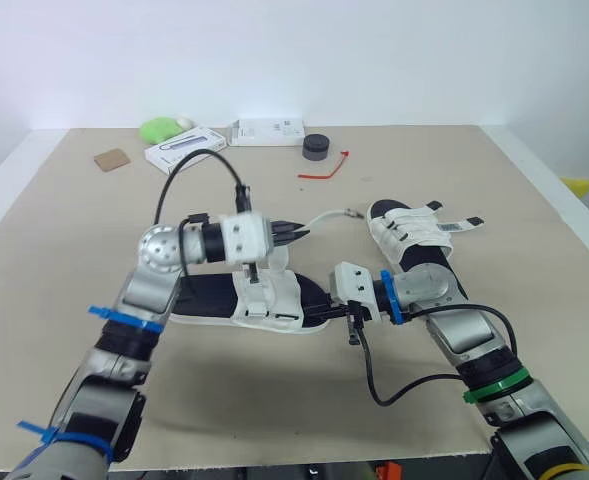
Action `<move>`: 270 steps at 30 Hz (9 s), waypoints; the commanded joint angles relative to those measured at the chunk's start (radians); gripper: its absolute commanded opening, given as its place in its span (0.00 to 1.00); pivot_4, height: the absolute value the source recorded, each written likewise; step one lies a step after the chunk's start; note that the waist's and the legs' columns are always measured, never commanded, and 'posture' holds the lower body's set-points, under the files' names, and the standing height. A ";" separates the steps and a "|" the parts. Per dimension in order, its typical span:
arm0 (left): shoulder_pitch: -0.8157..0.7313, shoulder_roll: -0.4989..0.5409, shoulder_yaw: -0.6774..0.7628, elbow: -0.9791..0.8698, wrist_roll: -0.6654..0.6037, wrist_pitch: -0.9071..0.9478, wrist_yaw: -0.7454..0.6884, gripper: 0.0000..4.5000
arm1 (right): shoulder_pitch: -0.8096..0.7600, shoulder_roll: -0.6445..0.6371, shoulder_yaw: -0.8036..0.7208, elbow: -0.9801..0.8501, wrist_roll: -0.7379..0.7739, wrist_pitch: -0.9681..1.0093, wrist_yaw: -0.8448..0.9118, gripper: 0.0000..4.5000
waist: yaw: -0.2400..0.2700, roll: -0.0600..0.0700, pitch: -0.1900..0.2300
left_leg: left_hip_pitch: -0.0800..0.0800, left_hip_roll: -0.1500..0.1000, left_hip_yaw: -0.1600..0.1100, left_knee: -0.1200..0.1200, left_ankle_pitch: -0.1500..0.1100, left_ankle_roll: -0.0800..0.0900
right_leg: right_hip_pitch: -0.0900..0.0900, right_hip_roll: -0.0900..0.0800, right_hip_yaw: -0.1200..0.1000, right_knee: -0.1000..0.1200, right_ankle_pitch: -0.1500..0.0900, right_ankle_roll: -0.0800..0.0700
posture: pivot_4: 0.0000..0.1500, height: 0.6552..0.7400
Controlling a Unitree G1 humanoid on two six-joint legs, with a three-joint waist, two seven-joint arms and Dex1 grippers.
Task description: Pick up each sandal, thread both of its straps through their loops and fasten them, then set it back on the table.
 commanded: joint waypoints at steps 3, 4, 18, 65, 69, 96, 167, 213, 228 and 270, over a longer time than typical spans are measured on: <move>-0.018 0.084 0.027 0.029 0.062 -0.334 0.098 0.01 | -0.004 0.007 0.013 0.011 -0.009 -0.004 0.014 0.00 | 0.000 0.000 0.000 | 0.000 0.000 0.002 0.000 0.001 0.001 | 0.000 0.000 0.001 -0.001 -0.001 0.005 | 1.00 1.00; -0.027 0.098 0.027 0.048 0.090 -0.398 0.121 0.01 | -0.005 0.008 0.014 0.013 -0.009 -0.006 0.016 0.00 | 0.000 0.000 0.000 | 0.000 0.000 0.002 0.000 0.001 0.001 | 0.000 0.001 0.001 -0.001 -0.001 0.005 | 1.00 1.00; -0.159 0.209 -0.084 0.382 0.332 -0.816 0.277 0.01 | -0.021 0.015 0.021 0.033 -0.014 -0.014 0.025 0.00 | -0.001 0.000 0.000 | 0.000 0.000 0.004 0.000 -0.001 0.005 | -0.001 0.000 0.001 -0.001 0.002 0.000 | 1.00 1.00; 0.611 0.715 0.068 -0.694 -1.033 0.785 0.089 0.59 | -0.036 0.042 0.036 0.075 -0.022 -0.042 0.063 0.00 | -0.006 0.000 0.000 | 0.002 0.006 0.007 0.000 -0.004 0.009 | -0.004 0.003 -0.002 0.002 -0.006 0.000 | 1.00 1.00; 0.713 0.732 0.108 -0.758 -1.071 0.912 0.053 0.83 | -0.040 0.045 0.037 0.079 -0.022 -0.042 0.065 0.00 | -0.005 0.000 0.000 | 0.002 0.007 0.006 0.000 -0.005 0.009 | -0.004 0.005 -0.004 0.003 -0.007 -0.002 | 1.00 1.00; 0.438 0.312 -0.130 -0.598 -0.779 1.273 0.132 0.99 | -0.036 0.030 0.024 0.057 -0.025 -0.024 0.061 0.00 | -0.003 0.000 0.000 | 0.004 0.006 0.005 0.000 -0.005 0.007 | -0.001 0.011 -0.001 0.004 -0.008 -0.005 | 1.00 1.00; -0.154 0.152 -0.047 0.011 -0.672 1.464 -0.297 0.01 | -0.014 0.031 0.015 0.024 -0.029 -0.005 0.010 0.00 | -0.003 -0.001 0.000 | 0.002 0.004 0.002 0.002 -0.004 0.004 | -0.001 0.010 0.000 0.003 -0.007 -0.003 | 1.00 1.00; -0.101 0.138 -0.094 -0.114 -0.652 1.570 -0.318 0.01 | 0.011 0.020 0.021 -0.002 -0.031 -0.008 0.010 0.00 | -0.003 -0.001 0.000 | 0.002 0.003 0.002 0.001 -0.004 0.004 | -0.001 0.009 0.001 0.003 -0.007 -0.001 | 1.00 1.00; -0.108 0.117 -0.087 -0.121 -0.658 1.576 -0.306 0.01 | 0.003 0.022 0.020 0.009 -0.031 -0.011 0.010 0.00 | -0.003 -0.001 0.000 | 0.002 0.003 0.002 0.001 -0.004 0.004 | -0.001 0.009 0.001 0.003 -0.007 -0.001 | 1.00 1.00; -0.062 0.157 -0.226 -0.043 -0.469 1.356 -0.288 0.01 | -0.003 0.018 0.013 0.013 -0.032 -0.007 0.011 0.00 | -0.003 -0.001 -0.001 | 0.016 0.002 0.002 0.001 -0.004 0.005 | 0.013 0.008 0.002 0.002 -0.009 -0.002 | 1.00 1.00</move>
